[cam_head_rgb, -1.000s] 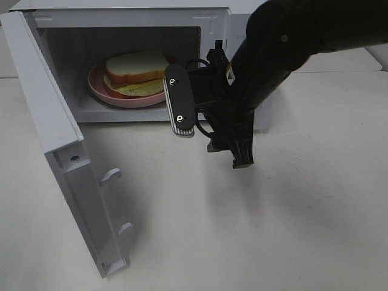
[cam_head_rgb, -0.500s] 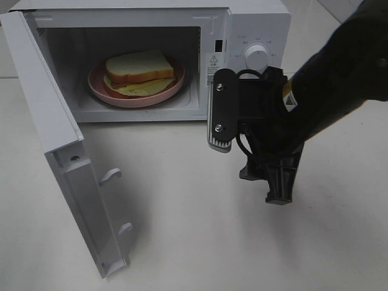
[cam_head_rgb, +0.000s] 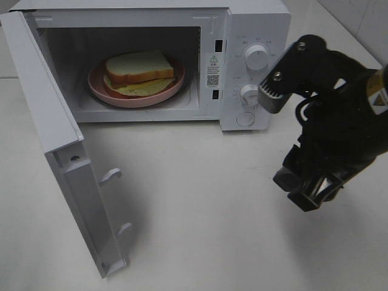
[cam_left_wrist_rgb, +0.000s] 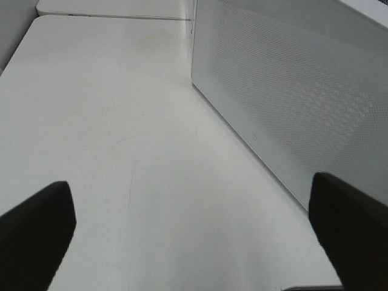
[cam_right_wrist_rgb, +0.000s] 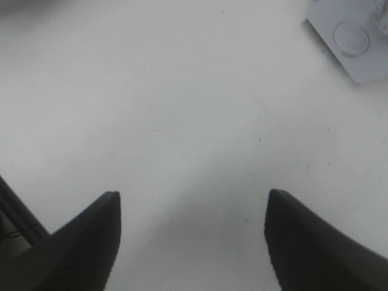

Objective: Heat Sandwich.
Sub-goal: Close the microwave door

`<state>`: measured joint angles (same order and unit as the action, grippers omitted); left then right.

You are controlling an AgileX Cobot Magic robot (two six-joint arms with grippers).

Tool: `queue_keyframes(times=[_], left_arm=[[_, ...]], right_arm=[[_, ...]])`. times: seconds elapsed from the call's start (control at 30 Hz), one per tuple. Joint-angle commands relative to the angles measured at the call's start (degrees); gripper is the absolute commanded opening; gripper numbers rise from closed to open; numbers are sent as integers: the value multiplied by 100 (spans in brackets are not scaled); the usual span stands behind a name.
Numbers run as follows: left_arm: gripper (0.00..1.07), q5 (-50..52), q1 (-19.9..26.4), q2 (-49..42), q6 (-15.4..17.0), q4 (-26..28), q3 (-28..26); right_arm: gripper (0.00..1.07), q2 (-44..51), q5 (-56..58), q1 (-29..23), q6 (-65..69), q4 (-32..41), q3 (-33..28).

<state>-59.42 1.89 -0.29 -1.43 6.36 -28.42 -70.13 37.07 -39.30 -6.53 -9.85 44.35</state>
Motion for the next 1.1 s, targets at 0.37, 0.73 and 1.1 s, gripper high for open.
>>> queue_keyframes(times=[0.37,0.73,1.1], left_arm=[[101,63,0,-149,6,11,23],[101,63,0,-149,6,11,23],[101,63,0,-149,6,11,23]], right_arm=[[70,1684,1765,0,1415,29,-23],[80,2670,3100,0,1427,-160,-23],[77,3930,3455,6,1450,-160,-160]])
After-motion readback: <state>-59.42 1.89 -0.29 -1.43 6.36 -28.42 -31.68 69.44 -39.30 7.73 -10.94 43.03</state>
